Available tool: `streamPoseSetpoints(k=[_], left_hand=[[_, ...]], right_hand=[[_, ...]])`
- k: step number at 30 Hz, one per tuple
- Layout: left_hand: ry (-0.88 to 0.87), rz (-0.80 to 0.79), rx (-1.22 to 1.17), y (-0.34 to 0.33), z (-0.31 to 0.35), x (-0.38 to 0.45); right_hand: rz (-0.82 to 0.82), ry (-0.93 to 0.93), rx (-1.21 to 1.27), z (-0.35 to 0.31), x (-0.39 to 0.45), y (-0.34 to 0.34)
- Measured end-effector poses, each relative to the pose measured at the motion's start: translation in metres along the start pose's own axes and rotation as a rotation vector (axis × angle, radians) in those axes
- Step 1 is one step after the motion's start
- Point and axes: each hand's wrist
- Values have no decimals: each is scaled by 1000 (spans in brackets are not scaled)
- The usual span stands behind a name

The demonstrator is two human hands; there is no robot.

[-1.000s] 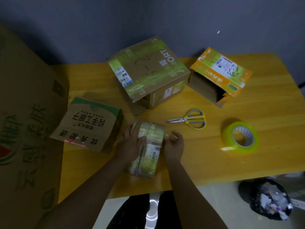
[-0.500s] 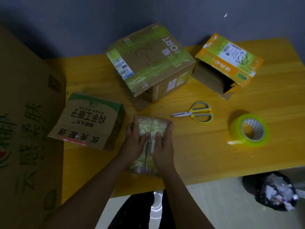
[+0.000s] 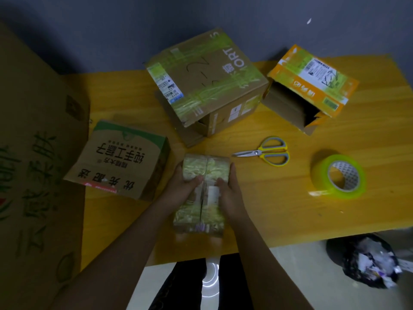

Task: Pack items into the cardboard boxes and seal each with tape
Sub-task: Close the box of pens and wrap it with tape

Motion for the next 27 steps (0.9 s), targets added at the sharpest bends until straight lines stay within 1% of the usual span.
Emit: streamPoseSetpoints(k=[3,5,9,10,13,15,17,20,22,25,27], left_hand=[[27,25,15,-1,-4,2],[40,37,-5,-2,-3,3],[139,98,-239,-9,3,-4],[148,111,-262,-12,4,-8],[103,163,-226,-19,13,-18],[27,230,-140,-22,24,-25],[-35,255,-69,-22,35,-29],[-77,208,-17,-14,47,-31],[-104,165,4,-9,57,-35],[-161,106,19,-6,68,-39],[-195,67,48,-7,73,-39]], right_hand=[[-20,-66,-95,-5,7,2],[-29,-69,-108,-7,10,2],[-47,-19,27,-12,0,8],[-60,1,49,-15,-5,11],[-29,24,62,-20,-15,15],[-7,20,124,-29,-21,15],[-18,28,152,-38,-27,18],[-67,46,177,-55,-36,31],[-96,22,211,-61,-39,44],[-109,-25,268,-67,-40,59],[-113,-22,277,-71,-39,68]])
Point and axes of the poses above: each hand's wrist, its own x-axis towards the middle knuckle, its own y-axis out of the back of the hand, z = x × y, and after that the axes turned 4 degrees about -z, right-handed
